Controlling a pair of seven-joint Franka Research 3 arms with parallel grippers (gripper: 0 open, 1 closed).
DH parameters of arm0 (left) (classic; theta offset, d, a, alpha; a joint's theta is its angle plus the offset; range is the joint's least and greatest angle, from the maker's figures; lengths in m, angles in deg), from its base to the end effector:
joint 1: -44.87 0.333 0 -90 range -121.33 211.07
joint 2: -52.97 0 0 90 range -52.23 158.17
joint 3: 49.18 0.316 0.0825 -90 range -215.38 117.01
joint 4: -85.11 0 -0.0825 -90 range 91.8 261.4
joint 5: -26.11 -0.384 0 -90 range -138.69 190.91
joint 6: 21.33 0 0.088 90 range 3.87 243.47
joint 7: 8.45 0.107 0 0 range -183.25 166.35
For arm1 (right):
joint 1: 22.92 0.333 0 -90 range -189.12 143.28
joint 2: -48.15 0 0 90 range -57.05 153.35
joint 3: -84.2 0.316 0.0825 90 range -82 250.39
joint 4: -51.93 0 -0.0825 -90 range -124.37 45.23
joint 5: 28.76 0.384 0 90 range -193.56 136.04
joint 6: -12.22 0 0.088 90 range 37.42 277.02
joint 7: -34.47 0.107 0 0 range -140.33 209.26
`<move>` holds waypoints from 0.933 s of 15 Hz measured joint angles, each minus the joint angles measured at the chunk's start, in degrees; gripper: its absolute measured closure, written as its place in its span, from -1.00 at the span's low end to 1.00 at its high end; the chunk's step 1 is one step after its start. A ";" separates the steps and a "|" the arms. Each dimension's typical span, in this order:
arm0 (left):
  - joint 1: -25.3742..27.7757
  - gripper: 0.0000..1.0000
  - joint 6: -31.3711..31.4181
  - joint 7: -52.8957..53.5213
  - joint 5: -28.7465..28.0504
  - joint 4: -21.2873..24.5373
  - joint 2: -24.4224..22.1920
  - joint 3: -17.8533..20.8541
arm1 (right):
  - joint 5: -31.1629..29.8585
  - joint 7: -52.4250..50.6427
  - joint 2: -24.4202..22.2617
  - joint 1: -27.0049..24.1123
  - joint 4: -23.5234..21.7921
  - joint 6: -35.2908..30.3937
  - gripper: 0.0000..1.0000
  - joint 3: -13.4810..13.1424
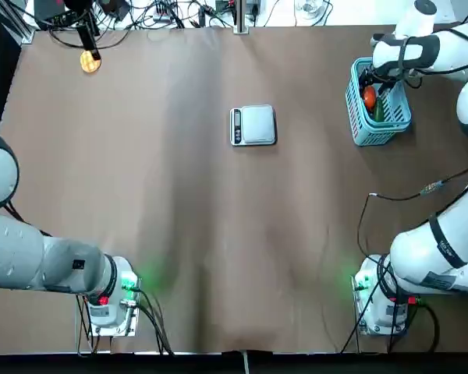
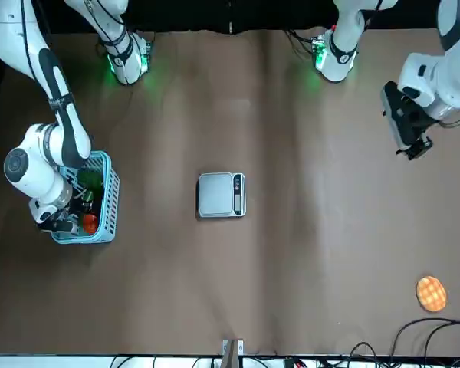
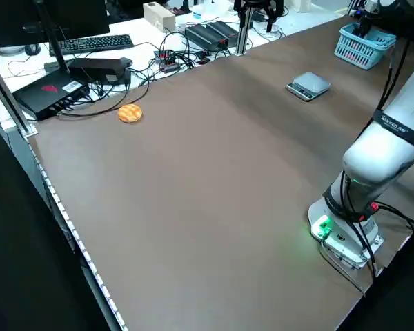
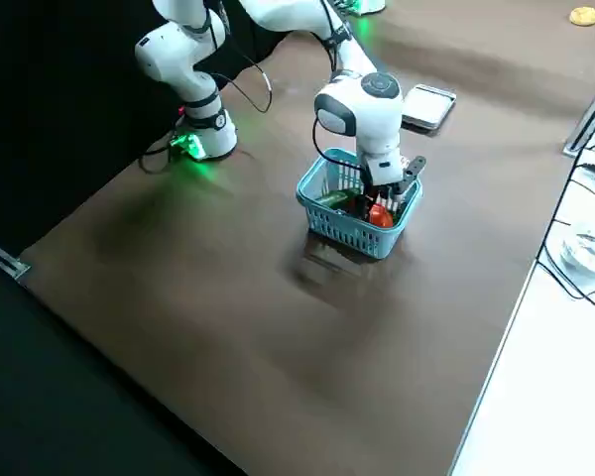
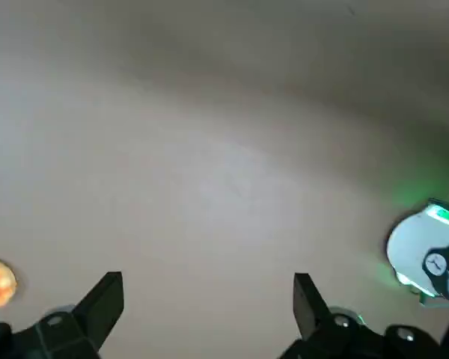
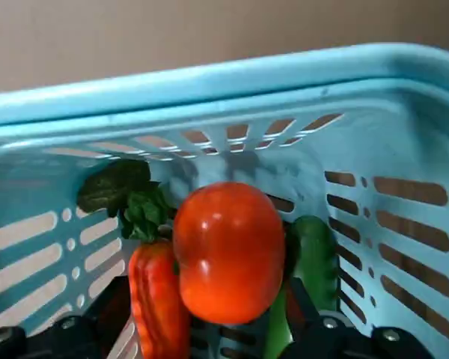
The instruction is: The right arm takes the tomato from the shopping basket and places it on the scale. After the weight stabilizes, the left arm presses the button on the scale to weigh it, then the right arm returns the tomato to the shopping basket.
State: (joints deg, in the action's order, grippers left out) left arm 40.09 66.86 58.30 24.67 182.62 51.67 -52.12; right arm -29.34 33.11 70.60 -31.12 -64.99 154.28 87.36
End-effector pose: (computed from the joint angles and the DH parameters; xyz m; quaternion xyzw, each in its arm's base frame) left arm 0.5337 -0.0698 0.5731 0.7939 -0.6039 -0.0673 0.0230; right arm 0.6002 -0.0537 0.2534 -0.9992 0.0305 -0.0242 0.0059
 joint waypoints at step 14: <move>-0.64 -0.99 7.54 5.41 1.37 -0.02 7.91 -4.65 | 0.00 0.02 4.51 -0.15 1.63 2.25 -0.75 -0.27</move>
State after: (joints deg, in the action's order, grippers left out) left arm 39.45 74.41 63.71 26.03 182.60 59.58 -56.77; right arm -29.34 33.13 75.11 -31.26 -63.36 156.53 87.09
